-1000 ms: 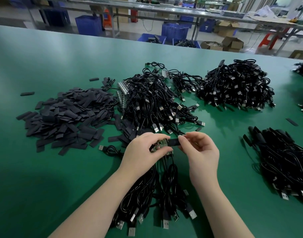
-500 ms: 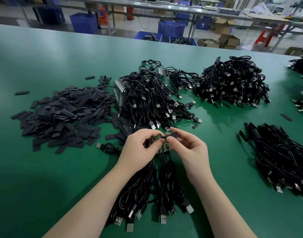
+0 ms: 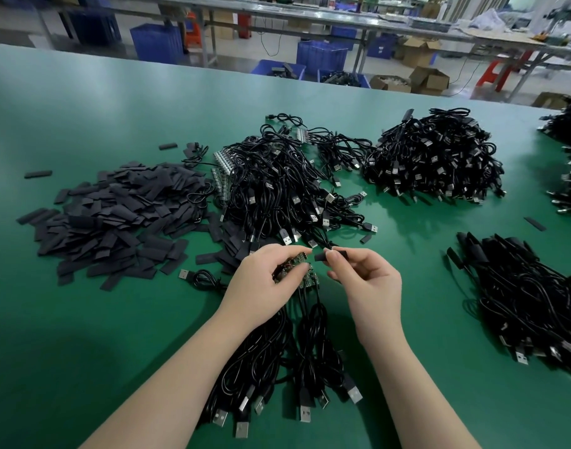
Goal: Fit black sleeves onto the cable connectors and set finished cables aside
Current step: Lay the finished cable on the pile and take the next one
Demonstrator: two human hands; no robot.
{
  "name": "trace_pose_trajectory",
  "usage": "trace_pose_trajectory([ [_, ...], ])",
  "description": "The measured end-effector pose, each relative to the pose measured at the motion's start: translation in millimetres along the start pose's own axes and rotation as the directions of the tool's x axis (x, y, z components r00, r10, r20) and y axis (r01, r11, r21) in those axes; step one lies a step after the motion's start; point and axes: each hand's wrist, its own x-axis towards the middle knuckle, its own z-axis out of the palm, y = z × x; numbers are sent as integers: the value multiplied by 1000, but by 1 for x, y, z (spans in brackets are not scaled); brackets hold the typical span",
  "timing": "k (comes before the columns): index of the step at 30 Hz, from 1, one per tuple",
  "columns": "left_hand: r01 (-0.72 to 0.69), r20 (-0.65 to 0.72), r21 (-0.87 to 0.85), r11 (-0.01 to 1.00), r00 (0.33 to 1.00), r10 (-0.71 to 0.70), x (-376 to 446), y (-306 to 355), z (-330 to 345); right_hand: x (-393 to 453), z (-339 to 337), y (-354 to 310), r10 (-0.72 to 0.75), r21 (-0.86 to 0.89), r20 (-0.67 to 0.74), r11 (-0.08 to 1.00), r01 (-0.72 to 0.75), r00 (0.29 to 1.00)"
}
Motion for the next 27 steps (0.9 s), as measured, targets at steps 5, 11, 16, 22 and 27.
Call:
trace_pose_trajectory([
  [5,-12,40,36,999,999,11,-1,2,0,-3,4,-3,-22,-13,33,1000,22,999],
  [11,-15,59,15,1000,998,14,-2,3,0,-7,4,-5,-140,-107,56,984,145,989],
  [16,-17,102,7,1000,995,16,-2,3,-2,-5,2,-6,-130,-121,104,982,142,986],
  [22,14,132,-1,1000,991,-13,-3,3,-2,1,-10,-12,-51,-147,198,986,81,979],
  [27,2,146,-2,1000,989,-2,-3,3,-3,4,-14,-11,16,-149,220,989,17,975],
])
